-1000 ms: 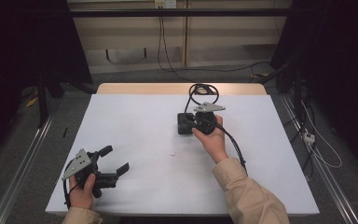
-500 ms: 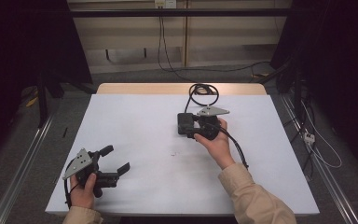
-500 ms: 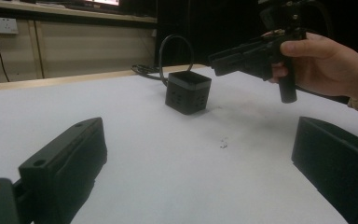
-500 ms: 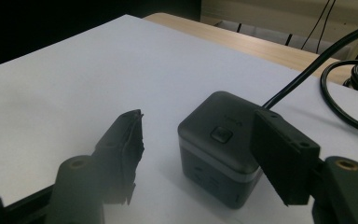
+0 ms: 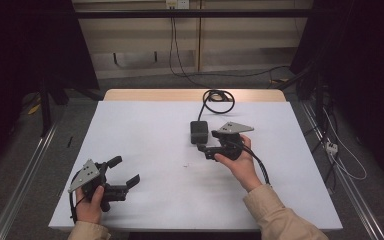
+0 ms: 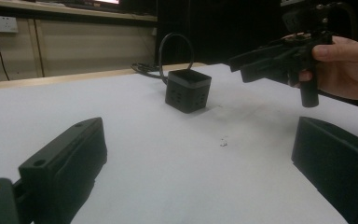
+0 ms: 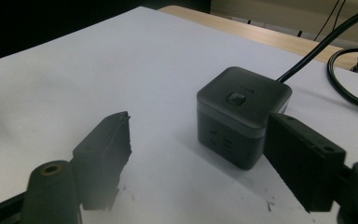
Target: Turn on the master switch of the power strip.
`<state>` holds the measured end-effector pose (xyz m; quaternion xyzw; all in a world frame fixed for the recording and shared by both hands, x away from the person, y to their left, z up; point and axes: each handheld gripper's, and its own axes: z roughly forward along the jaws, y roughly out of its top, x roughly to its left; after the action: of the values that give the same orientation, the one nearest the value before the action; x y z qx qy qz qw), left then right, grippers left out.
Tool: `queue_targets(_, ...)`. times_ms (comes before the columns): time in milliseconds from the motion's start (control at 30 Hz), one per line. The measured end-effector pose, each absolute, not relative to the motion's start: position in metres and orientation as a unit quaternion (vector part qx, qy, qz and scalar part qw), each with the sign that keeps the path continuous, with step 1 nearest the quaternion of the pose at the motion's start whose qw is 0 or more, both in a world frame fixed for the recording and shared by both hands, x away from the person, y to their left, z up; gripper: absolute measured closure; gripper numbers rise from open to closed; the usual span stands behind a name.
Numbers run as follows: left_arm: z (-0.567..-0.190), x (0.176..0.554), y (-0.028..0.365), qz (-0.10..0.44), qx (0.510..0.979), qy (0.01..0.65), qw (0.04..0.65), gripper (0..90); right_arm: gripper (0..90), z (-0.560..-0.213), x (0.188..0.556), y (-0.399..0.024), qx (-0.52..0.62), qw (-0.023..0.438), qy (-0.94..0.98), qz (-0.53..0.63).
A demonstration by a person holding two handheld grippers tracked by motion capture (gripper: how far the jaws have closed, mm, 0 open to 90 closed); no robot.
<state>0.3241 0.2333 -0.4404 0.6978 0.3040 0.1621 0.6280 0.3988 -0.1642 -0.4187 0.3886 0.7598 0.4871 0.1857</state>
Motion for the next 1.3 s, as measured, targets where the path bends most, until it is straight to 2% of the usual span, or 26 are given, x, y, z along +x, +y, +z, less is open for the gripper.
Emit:
queue_targets(667,-0.441,0.324,0.233,0.162,0.7,0.304,0.626,2.8,16.9,-0.429,0.367,-0.19,0.377,0.184,0.768,0.484)
queue_targets(1300,-0.441,0.324,0.233,0.163,0.7,0.303,0.626,2.8,15.3,-0.438,0.326,-0.236,0.389,0.189,0.762,0.482)
